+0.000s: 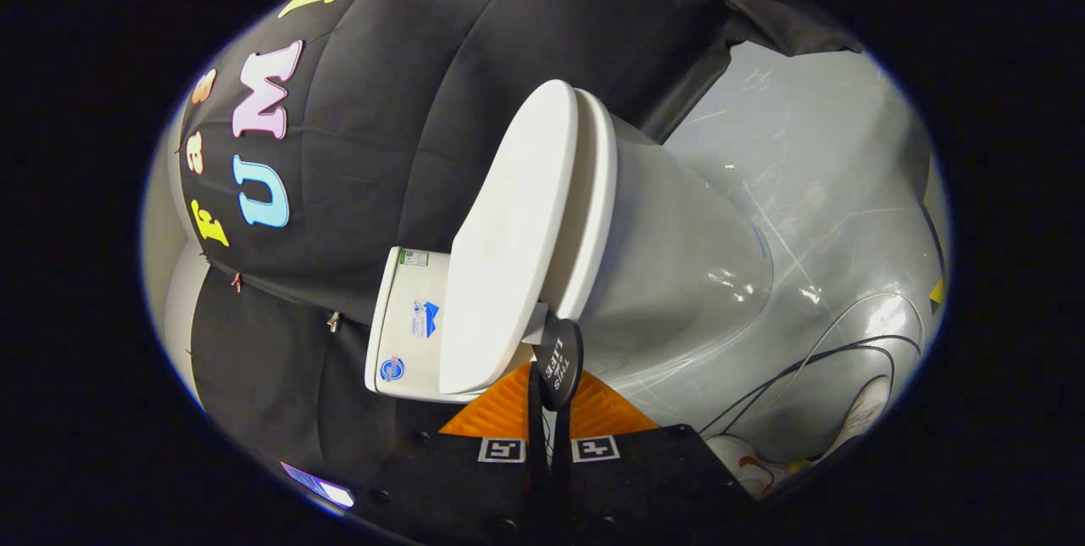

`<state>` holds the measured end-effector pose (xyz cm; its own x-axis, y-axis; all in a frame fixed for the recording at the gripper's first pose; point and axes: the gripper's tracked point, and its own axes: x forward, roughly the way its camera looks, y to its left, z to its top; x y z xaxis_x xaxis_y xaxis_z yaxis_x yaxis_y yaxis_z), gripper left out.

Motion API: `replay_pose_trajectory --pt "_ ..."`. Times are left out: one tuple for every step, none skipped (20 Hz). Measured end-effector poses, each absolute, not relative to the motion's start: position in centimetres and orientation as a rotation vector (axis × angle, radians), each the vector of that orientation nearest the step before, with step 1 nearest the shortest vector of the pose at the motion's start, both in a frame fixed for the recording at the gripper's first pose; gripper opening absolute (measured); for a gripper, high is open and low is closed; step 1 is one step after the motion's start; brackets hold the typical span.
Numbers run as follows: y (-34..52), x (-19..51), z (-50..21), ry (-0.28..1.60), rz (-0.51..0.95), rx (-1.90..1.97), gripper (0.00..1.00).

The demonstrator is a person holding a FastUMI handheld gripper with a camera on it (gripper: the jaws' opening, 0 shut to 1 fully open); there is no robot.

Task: Open the toilet lid.

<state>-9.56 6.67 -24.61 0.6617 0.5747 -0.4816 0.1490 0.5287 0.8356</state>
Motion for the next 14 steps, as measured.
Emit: replay_pose_trajectory --pt "6.63 -9.62 -24.76 0.839 0.295 1.001 0.05" --pt "6.49 -9.54 -24.79 0.838 0.292 1.013 0.05" --pt "6.45 -9.6 -24.64 0.841 0.288 1.051 0.05" --pt "6.41 -9.38 -24.5 0.838 0.279 1.094 0.05" --pt "6.59 -9.31 -24.5 0.841 0.28 1.111 0.05" --pt "6.61 -9.1 -24.61 0.834 0.278 1.1 0.05" --pt "6.67 -9.3 -24.9 0.826 0.281 1.07 0.05" --pt "6.75 -9.43 -25.1 0.829 0.284 1.043 0.05" --pt "6.59 -9.32 -24.88 0.825 0.282 1.04 0.05" --pt "6.57 -9.19 -24.83 0.829 0.284 1.047 0.05" --pt "6.39 -9.32 -24.68 0.828 0.283 1.063 0.05" --pt "6.41 -9.19 -24.69 0.826 0.282 1.072 0.05" --pt "6.47 -9.37 -24.76 0.826 0.284 1.07 0.05" --pt "6.51 -9.2 -24.8 0.818 0.285 1.049 0.06"
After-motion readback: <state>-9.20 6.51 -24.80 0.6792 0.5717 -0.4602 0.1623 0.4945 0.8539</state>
